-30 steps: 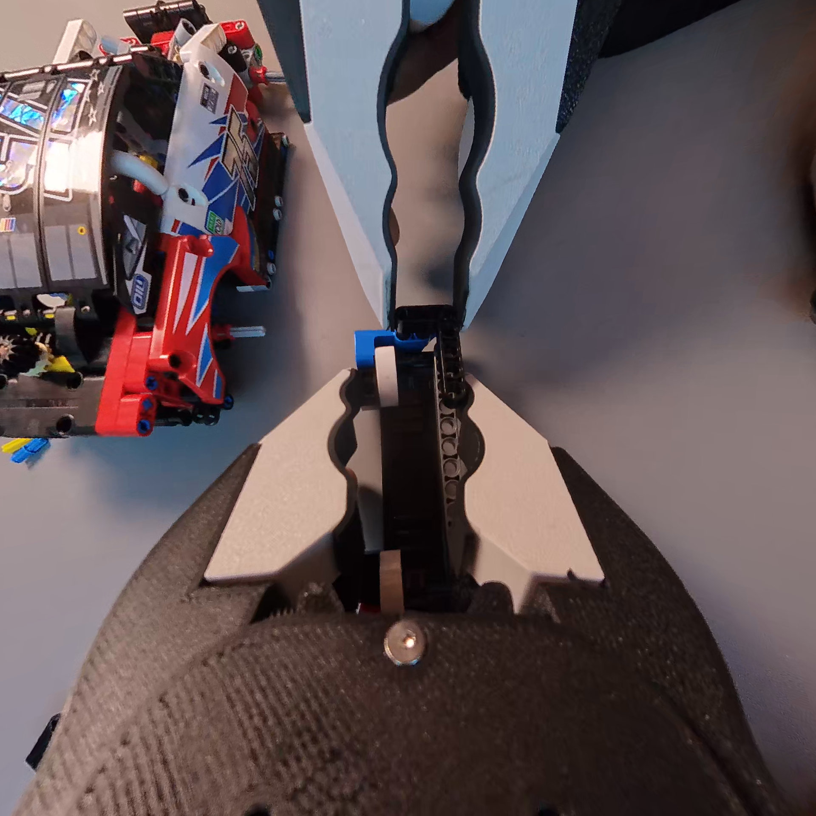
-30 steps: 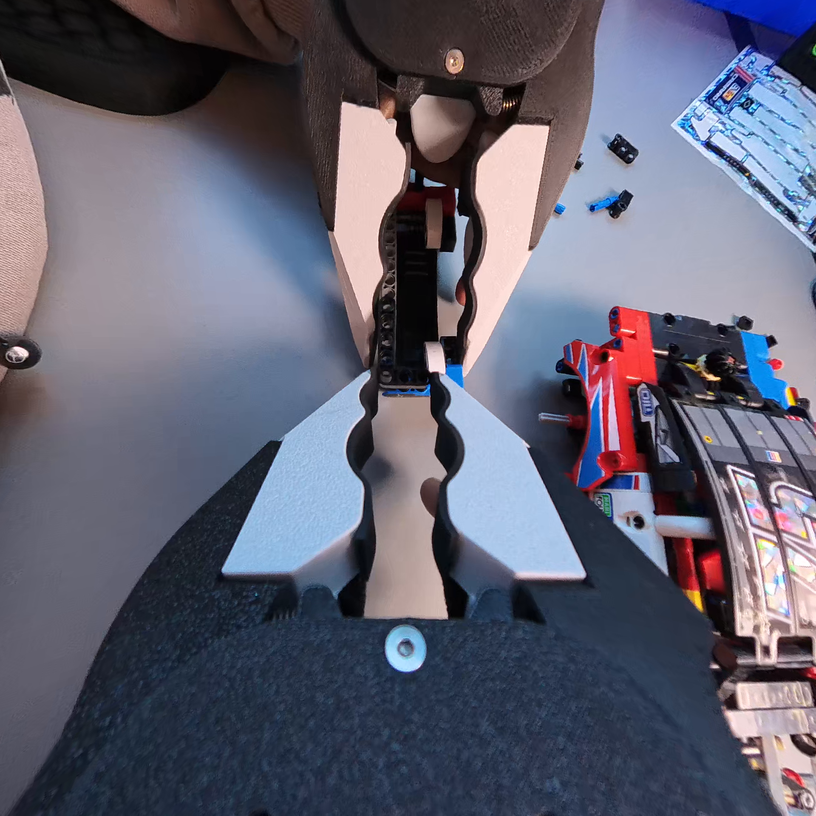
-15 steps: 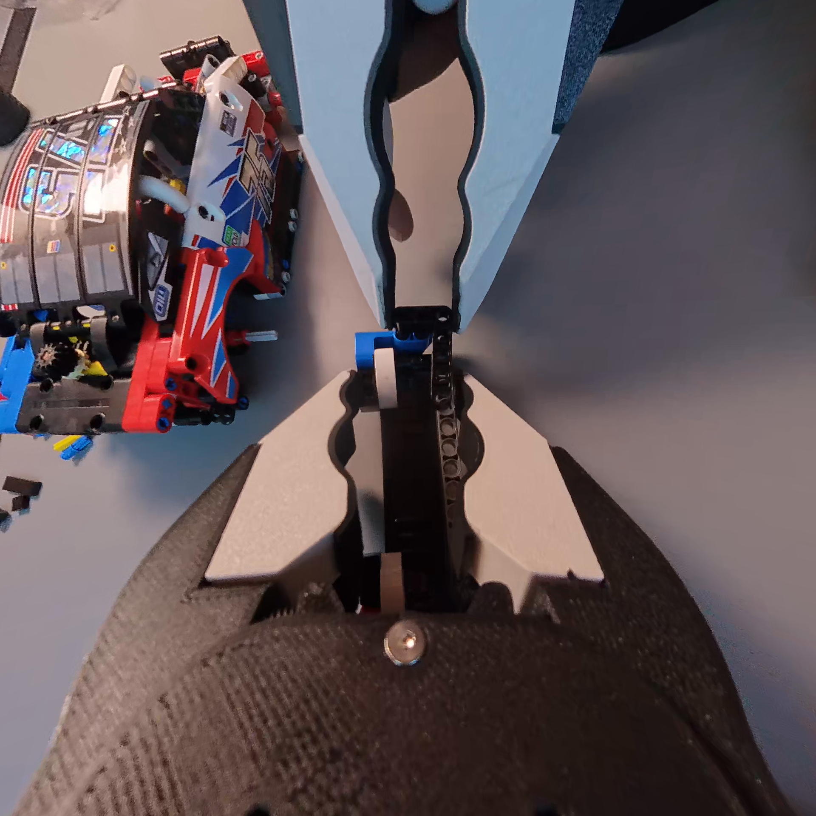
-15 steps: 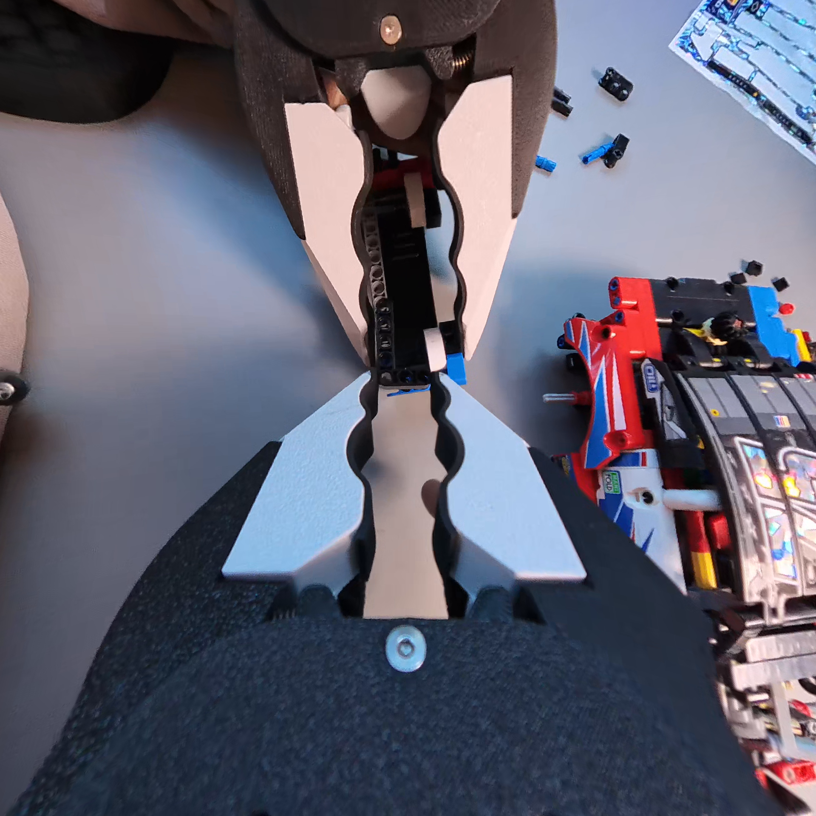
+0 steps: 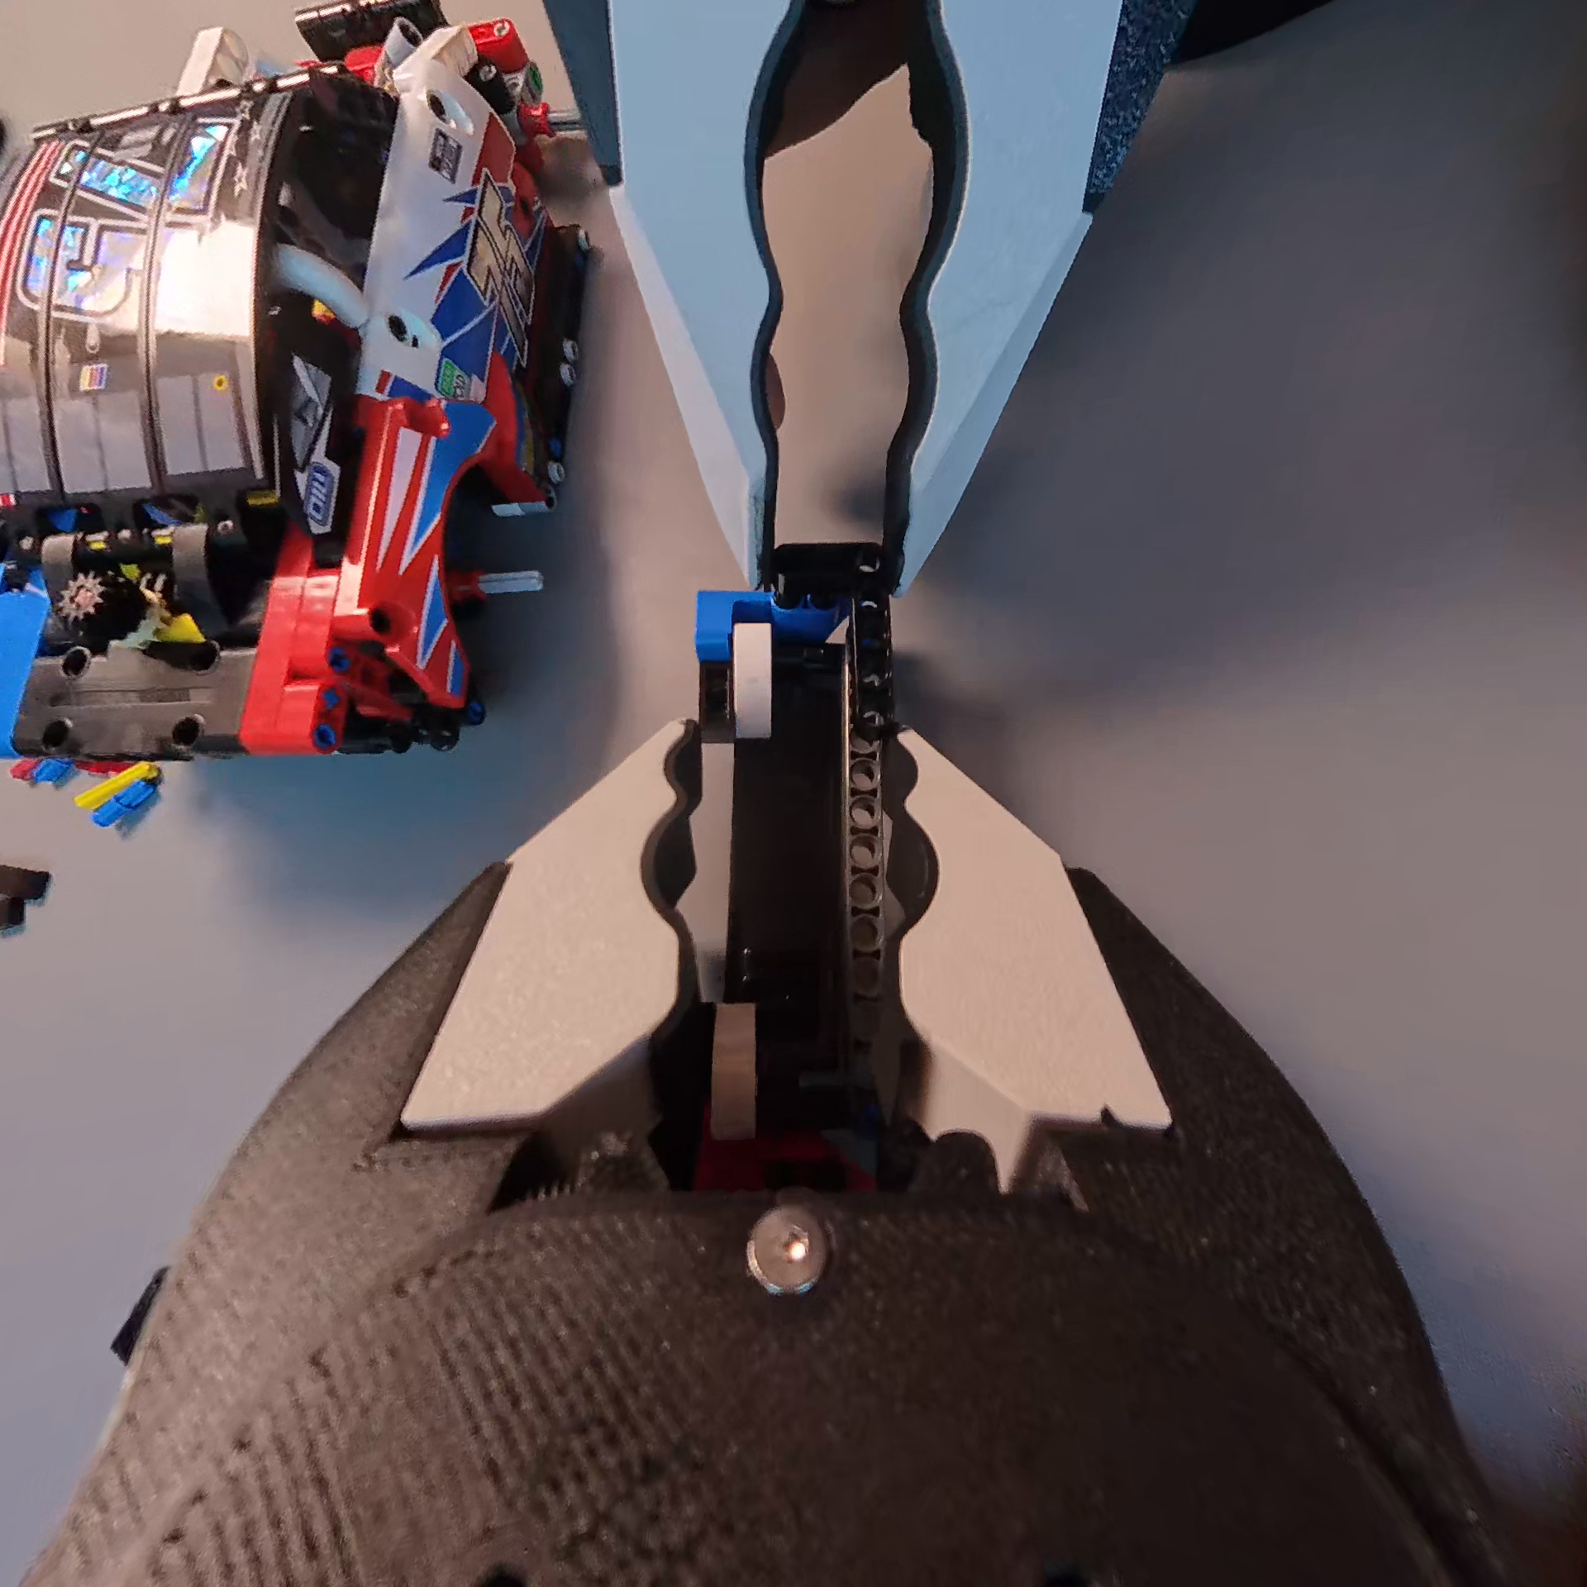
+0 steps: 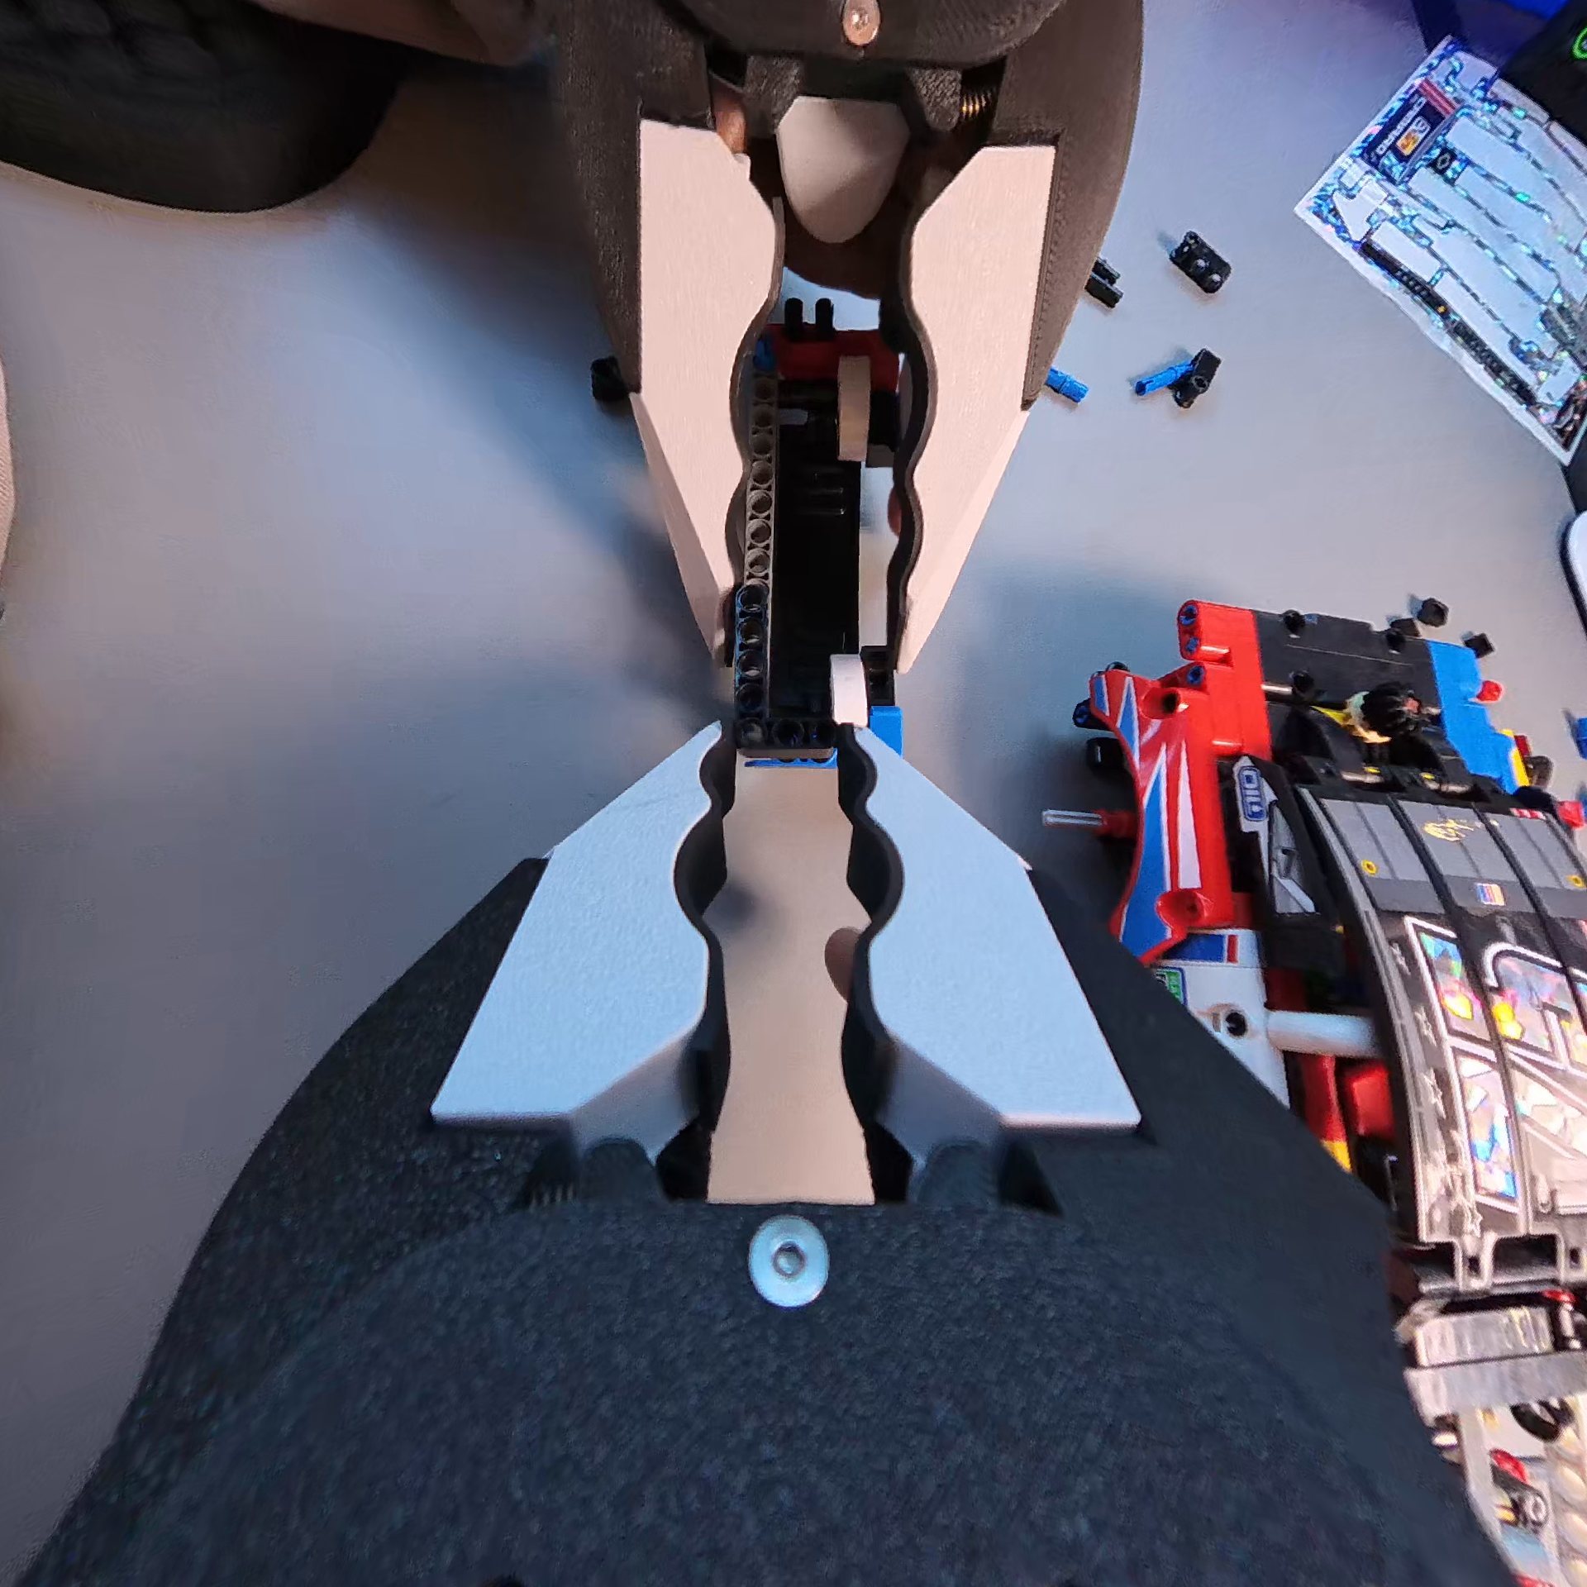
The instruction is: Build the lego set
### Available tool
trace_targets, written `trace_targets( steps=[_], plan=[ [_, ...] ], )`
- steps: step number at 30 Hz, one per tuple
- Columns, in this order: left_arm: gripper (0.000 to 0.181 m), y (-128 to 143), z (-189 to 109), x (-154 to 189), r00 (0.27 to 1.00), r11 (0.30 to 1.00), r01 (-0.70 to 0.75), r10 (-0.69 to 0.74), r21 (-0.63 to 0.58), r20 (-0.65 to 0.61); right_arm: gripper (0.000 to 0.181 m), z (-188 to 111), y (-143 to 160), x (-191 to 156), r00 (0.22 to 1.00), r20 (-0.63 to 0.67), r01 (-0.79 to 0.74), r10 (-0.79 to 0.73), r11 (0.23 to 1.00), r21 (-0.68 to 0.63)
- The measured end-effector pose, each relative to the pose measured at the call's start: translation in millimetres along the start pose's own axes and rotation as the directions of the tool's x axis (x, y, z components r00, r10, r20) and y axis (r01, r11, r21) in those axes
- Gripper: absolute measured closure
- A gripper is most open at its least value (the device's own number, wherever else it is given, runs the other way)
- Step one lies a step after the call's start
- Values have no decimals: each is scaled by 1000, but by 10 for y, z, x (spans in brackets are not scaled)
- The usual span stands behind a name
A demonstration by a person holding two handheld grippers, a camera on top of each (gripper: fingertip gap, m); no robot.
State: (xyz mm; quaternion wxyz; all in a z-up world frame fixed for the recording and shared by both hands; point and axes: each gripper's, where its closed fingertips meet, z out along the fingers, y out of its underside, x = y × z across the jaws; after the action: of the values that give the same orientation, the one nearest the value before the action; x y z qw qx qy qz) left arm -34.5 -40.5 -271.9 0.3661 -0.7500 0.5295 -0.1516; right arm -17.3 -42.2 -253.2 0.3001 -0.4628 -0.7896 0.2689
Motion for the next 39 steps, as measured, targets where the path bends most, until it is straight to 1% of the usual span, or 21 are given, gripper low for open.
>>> trace_targets(
  steps=[1,4,7,15,21,27,31,36,39],
  plan=[
    [141,1,1,0,1000,1000,4,-4,8,-3,161,0,0,1,1000,0,5,-5,1000,3],
    [141,3,2,-1,1000,1000,2,-2,24,-7,160,3,0,1,999,4,34,-34,999,18],
    [141,3,3,-1,1000,999,-3,3,43,-12,160,2,-6,0,999,34,26,-29,998,62],
    [141,-25,10,12,1000,996,1,0,94,-18,160,-17,-9,-17,994,106,-32,16,988,152],
    [141,-9,9,25,999,994,-43,44,104,-3,160,-35,10,-37,995,95,-39,23,985,168],
    [141,-5,12,23,1000,995,-26,28,100,-10,160,-21,4,-32,999,40,14,-19,993,120],
    [141,-2,11,22,1000,995,-22,23,98,-9,160,-12,2,-26,1000,1,2,-2,997,82],
    [141,0,11,23,1000,995,-22,23,98,-10,160,-9,15,-28,1000,-17,18,-17,998,57],
    [141,0,11,24,1000,995,-21,22,98,-9,160,-6,19,-26,1000,-4,16,-16,999,36]
  ],
)
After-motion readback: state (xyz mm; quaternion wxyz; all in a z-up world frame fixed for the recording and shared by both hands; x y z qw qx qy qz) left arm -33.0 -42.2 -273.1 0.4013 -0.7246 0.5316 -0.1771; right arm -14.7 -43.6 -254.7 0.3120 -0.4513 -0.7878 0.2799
